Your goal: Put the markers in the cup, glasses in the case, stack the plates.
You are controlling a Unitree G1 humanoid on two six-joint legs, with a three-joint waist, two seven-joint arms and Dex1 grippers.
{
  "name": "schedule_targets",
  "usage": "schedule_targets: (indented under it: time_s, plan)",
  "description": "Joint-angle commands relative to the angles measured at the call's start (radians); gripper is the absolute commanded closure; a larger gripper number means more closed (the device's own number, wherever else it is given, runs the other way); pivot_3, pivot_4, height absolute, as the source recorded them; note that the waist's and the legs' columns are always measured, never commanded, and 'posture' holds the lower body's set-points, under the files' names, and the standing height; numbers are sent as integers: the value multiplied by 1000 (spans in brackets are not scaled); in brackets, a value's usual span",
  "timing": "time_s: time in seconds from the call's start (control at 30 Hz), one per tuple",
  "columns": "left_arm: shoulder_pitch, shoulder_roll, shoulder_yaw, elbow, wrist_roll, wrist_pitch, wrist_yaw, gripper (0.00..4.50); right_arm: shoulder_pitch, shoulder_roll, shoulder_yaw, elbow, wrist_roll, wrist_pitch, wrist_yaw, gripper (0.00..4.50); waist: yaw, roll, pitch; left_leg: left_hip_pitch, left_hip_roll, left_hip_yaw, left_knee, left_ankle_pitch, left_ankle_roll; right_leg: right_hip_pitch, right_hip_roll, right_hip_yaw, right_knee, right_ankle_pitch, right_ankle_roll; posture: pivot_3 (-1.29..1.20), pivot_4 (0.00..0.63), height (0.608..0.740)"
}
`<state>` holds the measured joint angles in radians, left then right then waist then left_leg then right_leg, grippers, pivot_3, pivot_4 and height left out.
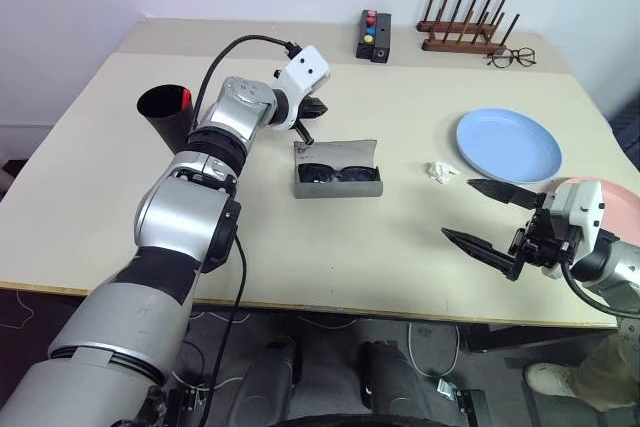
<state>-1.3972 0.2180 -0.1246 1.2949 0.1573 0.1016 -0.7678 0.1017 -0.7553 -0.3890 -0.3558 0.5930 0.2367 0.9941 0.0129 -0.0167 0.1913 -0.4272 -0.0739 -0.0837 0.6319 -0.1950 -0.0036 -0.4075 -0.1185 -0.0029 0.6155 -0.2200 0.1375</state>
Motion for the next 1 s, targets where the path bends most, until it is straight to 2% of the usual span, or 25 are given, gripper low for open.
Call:
schedule_targets:
  time_s: [0.03,0.27,0.63,0.7,0.83,1.0]
  plan:
    - [7,7,11,-9,-2,11,-3,4432,37,4,-56,4,2,-28,3,0,1,0,0,0,0,0,0,0,0,0,0,0,0,0,0,0,150,740]
    - [34,9,-7,-18,16,-9,-35,4432,129,3,-124,-15,77,77,-32,0,0,0,0,0,0,0,0,0,0,0,0,0,0,0,0,0,150,740]
    - [56,4,-18,-14,20,-2,-79,4432,167,48,-151,-34,70,56,-56,0,0,0,0,0,0,0,0,0,0,0,0,0,0,0,0,0,150,740]
    - [69,4,-34,-15,27,4,-131,4432,169,51,-151,-38,68,53,-59,0,0,0,0,0,0,0,0,0,0,0,0,0,0,0,0,0,150,740]
    - [96,24,-55,-64,16,-1,-340,4432,172,57,-152,-45,66,45,-64,0,0,1,0,0,0,0,0,0,0,0,0,0,0,0,0,0,150,740]
    - [161,43,-93,-136,25,22,-464,4432,174,59,-148,-46,63,36,-68,0,-1,1,-1,1,0,0,0,0,0,1,0,0,0,0,0,0,150,740]
